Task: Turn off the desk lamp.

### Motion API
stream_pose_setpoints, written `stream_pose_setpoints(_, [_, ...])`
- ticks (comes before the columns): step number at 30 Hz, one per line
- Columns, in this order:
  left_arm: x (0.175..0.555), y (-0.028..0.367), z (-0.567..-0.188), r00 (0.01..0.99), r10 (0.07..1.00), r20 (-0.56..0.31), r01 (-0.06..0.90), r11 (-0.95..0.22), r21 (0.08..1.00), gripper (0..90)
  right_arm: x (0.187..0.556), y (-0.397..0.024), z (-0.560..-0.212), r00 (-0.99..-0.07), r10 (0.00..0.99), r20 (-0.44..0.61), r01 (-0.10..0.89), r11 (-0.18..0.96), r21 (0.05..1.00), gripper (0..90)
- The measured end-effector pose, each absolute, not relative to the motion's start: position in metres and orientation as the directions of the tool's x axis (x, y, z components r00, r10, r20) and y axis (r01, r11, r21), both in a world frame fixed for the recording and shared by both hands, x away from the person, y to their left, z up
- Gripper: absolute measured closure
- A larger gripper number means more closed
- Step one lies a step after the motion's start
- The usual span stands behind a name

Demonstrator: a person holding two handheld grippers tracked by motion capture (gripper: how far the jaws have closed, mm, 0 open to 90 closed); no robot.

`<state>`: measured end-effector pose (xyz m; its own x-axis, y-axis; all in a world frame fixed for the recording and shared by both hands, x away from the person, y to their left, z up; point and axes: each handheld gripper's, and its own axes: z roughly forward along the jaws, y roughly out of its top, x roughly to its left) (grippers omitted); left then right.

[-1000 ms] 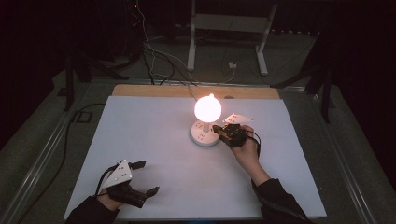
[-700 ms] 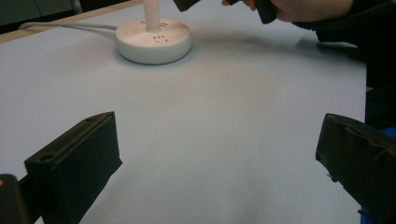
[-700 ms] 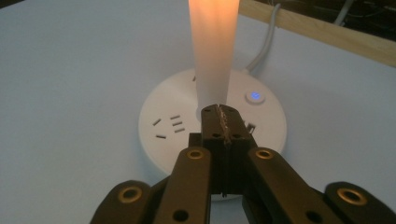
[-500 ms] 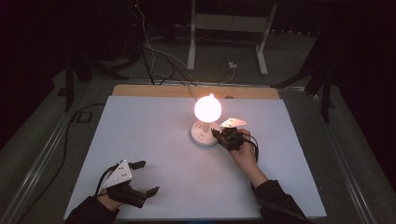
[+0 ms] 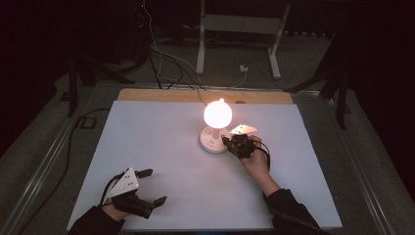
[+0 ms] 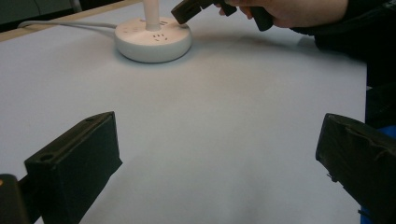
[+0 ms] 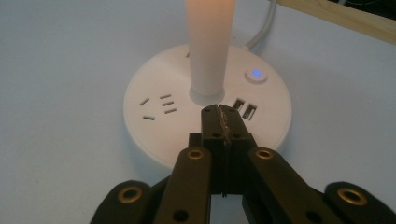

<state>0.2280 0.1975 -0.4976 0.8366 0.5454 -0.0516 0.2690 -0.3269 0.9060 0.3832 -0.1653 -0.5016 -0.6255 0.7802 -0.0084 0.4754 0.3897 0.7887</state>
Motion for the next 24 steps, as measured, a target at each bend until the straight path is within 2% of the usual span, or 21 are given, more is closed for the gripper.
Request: stream_pose_setpoints(24, [0.2279,0.1971,-0.4974,0.836,0.546,-0.051,0.270,-0.329,0.905,0.4,0.3804,-0.1600,-0.5053,-0.600,0.799,-0.042,0.468,0.393,0.792,90.0])
